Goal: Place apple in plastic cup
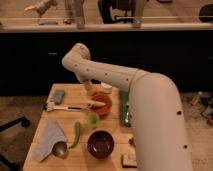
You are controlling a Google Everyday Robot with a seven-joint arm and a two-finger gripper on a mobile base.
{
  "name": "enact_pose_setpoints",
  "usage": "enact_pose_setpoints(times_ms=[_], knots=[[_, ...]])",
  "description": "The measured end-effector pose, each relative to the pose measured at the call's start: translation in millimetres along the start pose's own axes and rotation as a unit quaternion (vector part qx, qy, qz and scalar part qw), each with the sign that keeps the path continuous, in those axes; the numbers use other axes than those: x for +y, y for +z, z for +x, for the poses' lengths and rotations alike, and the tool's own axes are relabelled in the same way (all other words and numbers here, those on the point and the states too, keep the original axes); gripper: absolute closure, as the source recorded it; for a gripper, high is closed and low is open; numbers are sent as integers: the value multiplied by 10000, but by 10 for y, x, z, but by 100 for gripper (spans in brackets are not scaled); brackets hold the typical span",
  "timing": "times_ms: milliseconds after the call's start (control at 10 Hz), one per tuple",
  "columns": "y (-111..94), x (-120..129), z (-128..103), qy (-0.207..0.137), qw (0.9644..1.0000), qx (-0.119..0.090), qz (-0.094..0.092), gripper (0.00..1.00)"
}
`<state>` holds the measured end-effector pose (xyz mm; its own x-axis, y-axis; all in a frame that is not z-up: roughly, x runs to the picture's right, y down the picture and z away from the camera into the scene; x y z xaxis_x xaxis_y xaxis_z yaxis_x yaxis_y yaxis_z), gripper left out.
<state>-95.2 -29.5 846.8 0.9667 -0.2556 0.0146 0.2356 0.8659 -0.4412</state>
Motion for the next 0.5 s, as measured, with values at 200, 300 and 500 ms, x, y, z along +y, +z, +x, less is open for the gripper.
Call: enact_pose_setpoints(times_ms=[200, 300, 500], knots=[[61, -47, -59, 178, 9995, 130, -211, 20], [92, -65, -95, 316, 9988, 176, -320, 20], [203, -53, -33, 868, 9941, 254, -605, 20]])
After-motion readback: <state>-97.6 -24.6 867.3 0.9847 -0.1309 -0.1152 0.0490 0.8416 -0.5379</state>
